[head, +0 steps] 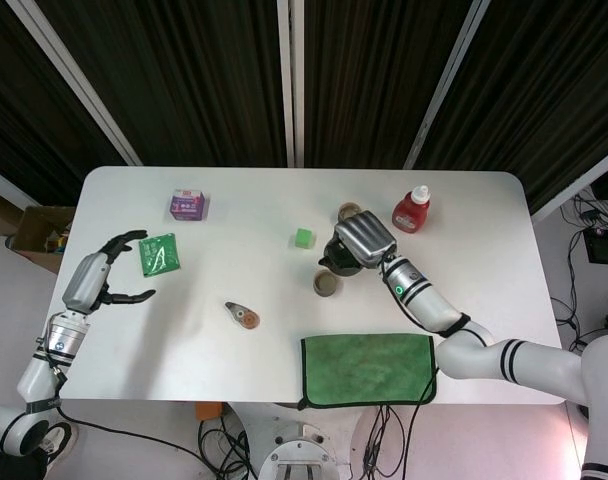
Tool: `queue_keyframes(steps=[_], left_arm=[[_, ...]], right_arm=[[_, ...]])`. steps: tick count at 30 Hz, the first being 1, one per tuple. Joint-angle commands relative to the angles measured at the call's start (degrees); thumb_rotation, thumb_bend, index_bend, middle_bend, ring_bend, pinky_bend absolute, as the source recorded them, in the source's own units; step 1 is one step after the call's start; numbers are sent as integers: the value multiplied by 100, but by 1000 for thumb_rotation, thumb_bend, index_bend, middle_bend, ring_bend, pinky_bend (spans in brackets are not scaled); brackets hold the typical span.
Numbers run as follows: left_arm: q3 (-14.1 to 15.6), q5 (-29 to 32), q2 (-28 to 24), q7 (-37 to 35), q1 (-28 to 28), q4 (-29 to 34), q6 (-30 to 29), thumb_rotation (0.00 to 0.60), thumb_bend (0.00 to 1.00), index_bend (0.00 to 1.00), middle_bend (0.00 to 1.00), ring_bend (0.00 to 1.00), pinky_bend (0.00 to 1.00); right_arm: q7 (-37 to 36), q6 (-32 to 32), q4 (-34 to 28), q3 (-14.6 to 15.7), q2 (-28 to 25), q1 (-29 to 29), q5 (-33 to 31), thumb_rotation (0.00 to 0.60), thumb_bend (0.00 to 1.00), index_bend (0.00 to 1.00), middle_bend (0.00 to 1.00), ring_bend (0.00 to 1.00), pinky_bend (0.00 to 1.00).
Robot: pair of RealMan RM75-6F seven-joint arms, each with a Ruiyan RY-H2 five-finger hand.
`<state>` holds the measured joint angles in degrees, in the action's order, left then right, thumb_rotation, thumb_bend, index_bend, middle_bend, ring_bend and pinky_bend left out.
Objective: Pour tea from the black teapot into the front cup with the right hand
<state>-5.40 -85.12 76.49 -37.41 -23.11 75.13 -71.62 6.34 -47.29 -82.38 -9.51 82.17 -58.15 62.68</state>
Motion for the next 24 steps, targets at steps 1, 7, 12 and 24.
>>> queue_keyframes(steps=[1, 7, 12, 24], left_arm=[[-2, 4, 12, 33, -9, 12, 11, 600, 117, 167, 176, 172, 266], [3, 0, 48, 104, -39, 38, 53, 600, 117, 167, 176, 172, 266], [19, -13, 72, 174, -64, 57, 89, 600, 117, 167, 176, 172, 267], [40, 9, 124, 168, -94, -12, 175, 600, 117, 167, 176, 172, 266]], right_arm=[[-562, -176, -131, -4, -204, 347, 341, 560, 663, 1000, 1000, 918, 687], [-1050, -427, -162, 142, -436, 811, 623, 558, 661, 1000, 1000, 918, 687], [-1246, -411, 49, 291, -490, 1096, 661, 558, 647, 1000, 1000, 918, 687], [-1088, -151, 684, 488, -236, 1376, 666, 560, 641, 1000, 1000, 918, 687]])
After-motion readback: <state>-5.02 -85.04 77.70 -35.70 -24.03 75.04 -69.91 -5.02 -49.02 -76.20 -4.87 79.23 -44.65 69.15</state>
